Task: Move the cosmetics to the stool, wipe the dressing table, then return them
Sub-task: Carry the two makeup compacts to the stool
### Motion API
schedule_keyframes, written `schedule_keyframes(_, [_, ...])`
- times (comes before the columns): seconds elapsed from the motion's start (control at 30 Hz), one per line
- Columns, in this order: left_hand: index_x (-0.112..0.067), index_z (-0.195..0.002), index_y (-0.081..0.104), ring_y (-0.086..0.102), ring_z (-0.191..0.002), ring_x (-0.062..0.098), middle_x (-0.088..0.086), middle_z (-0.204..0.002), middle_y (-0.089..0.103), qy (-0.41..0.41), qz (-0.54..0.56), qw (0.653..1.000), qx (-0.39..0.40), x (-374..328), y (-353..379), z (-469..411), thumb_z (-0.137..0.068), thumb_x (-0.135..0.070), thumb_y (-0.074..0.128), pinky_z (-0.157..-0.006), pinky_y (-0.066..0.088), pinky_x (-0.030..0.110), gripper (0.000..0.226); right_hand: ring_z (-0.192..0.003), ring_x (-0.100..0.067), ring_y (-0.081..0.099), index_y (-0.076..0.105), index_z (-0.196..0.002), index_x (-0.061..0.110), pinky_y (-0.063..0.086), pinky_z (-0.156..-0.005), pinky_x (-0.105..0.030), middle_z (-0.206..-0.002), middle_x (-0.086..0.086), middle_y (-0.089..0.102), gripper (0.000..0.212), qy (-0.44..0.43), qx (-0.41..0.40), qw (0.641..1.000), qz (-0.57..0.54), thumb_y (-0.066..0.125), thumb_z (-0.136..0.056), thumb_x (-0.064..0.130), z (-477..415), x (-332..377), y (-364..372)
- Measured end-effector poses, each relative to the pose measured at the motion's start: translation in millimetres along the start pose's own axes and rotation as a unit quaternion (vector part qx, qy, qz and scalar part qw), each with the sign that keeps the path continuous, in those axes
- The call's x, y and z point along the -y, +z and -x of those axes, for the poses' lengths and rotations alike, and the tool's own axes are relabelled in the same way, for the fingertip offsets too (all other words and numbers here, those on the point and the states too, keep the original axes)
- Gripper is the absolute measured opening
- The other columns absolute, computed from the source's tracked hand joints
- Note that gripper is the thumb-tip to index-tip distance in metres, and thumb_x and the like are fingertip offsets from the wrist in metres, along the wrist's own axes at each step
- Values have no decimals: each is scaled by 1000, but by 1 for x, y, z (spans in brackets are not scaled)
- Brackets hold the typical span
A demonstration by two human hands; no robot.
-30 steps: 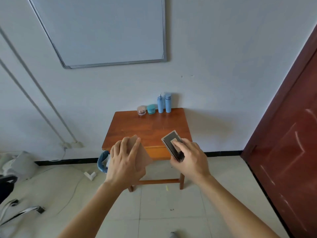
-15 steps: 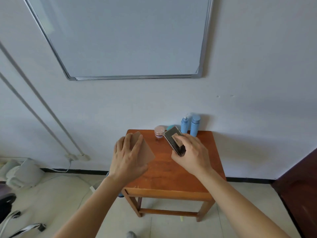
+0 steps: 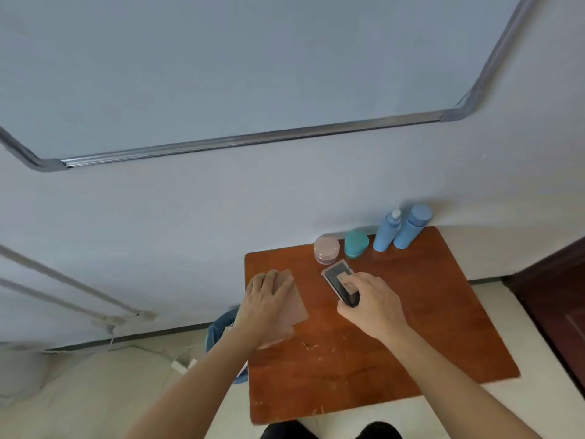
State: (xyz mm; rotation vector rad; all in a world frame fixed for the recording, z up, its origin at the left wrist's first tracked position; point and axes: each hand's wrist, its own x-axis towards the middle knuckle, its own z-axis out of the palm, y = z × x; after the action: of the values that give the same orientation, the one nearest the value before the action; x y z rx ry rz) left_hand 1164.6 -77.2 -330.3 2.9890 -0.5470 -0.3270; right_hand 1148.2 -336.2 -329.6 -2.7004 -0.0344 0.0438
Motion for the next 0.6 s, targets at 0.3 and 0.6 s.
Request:
schedule_keyframes(0.3, [-35,-146,12,11,-143,28,0,-156,17,31,5,996,87,39,59,-47,-65,-66,69,-120,10,51,104,-107,-14,56,51,-128,35,52,-76,-25,-125,7,57,53,38,97,995,0,66,-80,53,-36,11,87])
schedule_keyframes(0.6, [-29,-151,28,2,-150,27,3,-162,13,-1,44,997,70,43,86,-52,-86,-50,66,-117,7,47,78,-121,-22,51,45,-141,25,60,-81,-30,-142,-9,42,61,-25,97,995,-2,62,-89,53,-37,4,120])
